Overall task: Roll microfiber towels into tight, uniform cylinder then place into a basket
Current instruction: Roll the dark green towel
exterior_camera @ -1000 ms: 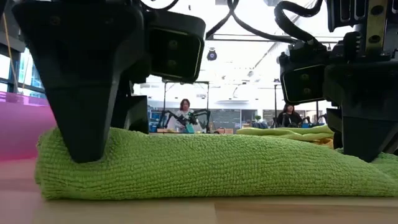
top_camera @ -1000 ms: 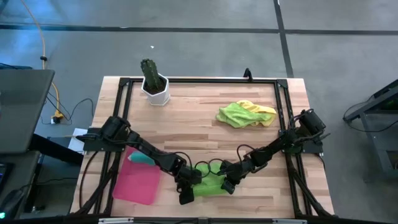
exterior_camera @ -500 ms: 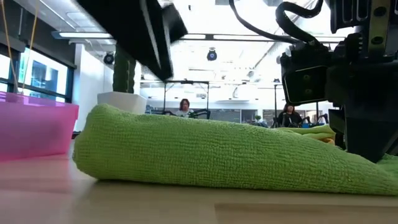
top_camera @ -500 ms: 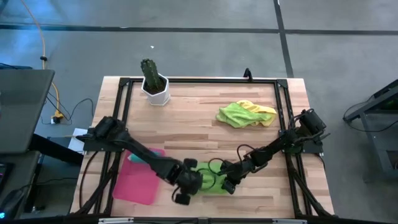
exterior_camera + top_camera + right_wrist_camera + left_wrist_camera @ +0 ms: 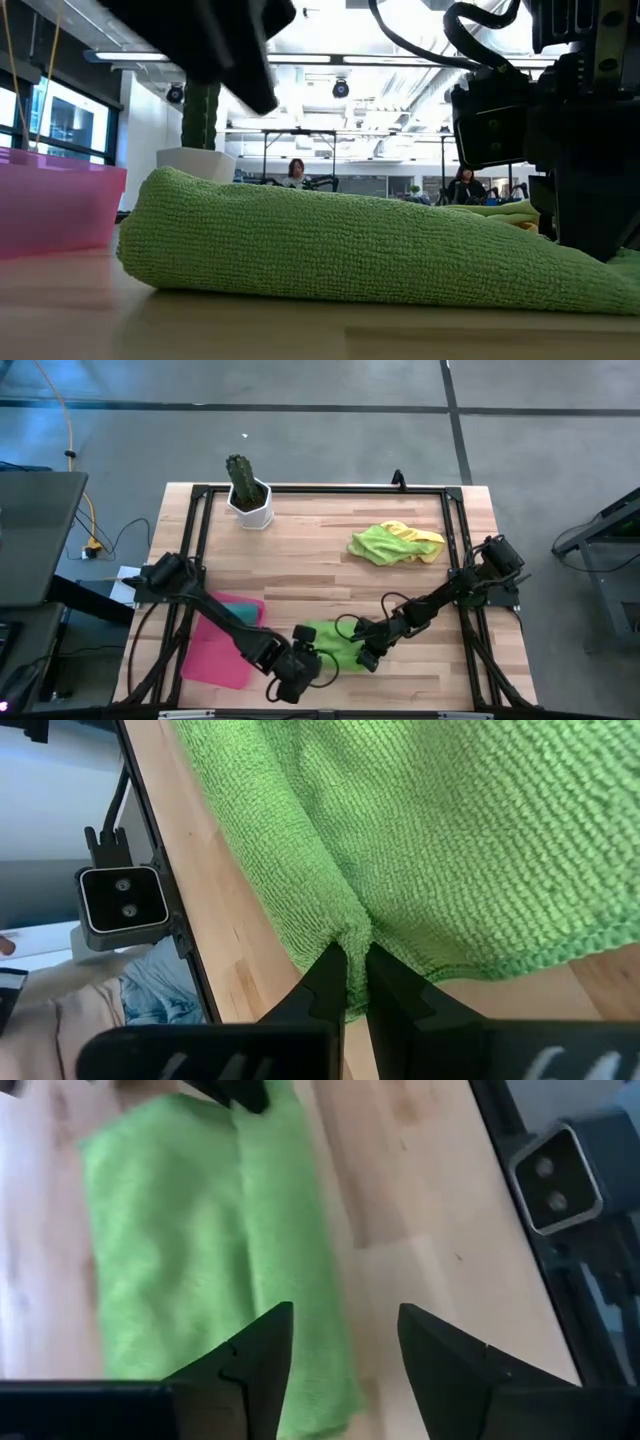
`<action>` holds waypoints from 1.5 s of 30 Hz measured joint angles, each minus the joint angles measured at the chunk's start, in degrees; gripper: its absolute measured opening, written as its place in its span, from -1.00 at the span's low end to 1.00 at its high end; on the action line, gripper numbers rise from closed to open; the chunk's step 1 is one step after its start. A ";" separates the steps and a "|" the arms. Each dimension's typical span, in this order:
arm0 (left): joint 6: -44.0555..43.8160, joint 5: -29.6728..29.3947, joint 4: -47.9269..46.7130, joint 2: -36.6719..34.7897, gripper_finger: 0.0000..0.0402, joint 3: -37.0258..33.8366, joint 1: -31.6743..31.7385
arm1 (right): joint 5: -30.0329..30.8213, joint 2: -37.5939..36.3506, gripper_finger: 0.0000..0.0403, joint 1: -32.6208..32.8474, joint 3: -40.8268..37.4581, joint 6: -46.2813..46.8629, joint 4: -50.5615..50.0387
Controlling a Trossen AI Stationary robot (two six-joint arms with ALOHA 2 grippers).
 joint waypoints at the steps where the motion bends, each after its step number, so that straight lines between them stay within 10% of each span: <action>1: -0.22 0.84 -0.01 0.32 -0.12 0.00 0.04 | 0.01 0.00 -0.94 0.00 0.00 -0.01 0.02; 29: -8.00 0.94 8.15 3.89 -0.11 -9.31 0.64 | 1.86 0.04 -0.94 0.04 0.00 -5.91 0.58; 45: -19.55 23.03 13.70 3.98 -0.75 -10.95 3.95 | 2.97 0.22 -0.94 -0.02 -0.07 -26.71 4.56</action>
